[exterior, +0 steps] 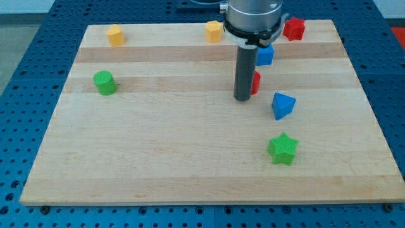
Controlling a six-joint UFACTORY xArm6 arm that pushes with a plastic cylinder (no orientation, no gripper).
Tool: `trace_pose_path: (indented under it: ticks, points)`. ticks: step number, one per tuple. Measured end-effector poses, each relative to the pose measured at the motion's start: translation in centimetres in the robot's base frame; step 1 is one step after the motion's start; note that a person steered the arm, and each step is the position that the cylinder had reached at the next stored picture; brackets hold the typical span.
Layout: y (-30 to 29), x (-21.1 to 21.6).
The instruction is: Slide the red circle towards the center right
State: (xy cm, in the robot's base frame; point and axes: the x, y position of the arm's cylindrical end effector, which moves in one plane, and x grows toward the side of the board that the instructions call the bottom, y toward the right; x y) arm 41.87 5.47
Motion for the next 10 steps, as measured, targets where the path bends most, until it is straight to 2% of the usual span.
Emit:
trace_pose_path:
  ticks: [1, 3, 10]
  points:
    - [-1.9, -0.8]
    - [-1.9, -2.7]
    - [6.7, -2.7]
